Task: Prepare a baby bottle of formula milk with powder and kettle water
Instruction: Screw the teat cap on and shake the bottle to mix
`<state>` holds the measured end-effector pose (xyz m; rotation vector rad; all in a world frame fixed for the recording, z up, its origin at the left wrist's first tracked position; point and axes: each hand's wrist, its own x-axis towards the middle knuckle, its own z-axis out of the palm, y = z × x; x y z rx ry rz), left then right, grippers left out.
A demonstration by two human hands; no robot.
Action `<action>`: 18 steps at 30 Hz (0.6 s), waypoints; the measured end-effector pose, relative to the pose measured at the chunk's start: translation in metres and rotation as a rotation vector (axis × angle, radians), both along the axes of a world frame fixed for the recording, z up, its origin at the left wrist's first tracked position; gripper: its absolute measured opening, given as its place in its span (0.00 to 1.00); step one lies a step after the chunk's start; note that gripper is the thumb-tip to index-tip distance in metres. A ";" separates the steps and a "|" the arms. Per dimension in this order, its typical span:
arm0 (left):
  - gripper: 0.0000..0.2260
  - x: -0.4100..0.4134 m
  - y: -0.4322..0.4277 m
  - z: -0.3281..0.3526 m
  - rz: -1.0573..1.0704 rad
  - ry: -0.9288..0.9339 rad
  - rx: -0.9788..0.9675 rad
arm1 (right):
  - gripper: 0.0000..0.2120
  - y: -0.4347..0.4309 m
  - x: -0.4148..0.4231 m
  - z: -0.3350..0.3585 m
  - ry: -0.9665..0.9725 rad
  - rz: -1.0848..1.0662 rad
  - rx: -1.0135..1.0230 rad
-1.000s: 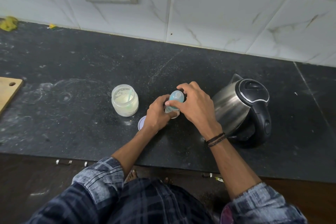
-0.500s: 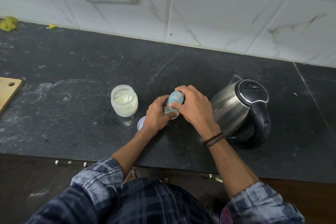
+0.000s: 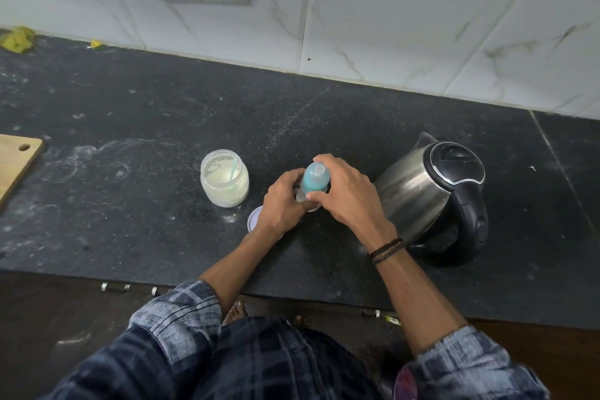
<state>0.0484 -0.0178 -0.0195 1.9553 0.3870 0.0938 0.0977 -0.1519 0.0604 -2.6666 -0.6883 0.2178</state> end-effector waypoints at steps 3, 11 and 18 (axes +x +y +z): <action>0.29 0.000 0.001 -0.001 -0.009 0.007 0.009 | 0.26 0.001 0.003 -0.002 -0.033 -0.034 0.017; 0.28 0.001 0.001 -0.003 -0.027 -0.008 0.039 | 0.27 0.003 0.001 -0.011 -0.002 -0.047 0.068; 0.27 0.002 0.003 -0.005 -0.042 -0.022 0.048 | 0.39 0.001 0.000 -0.014 0.036 -0.055 0.103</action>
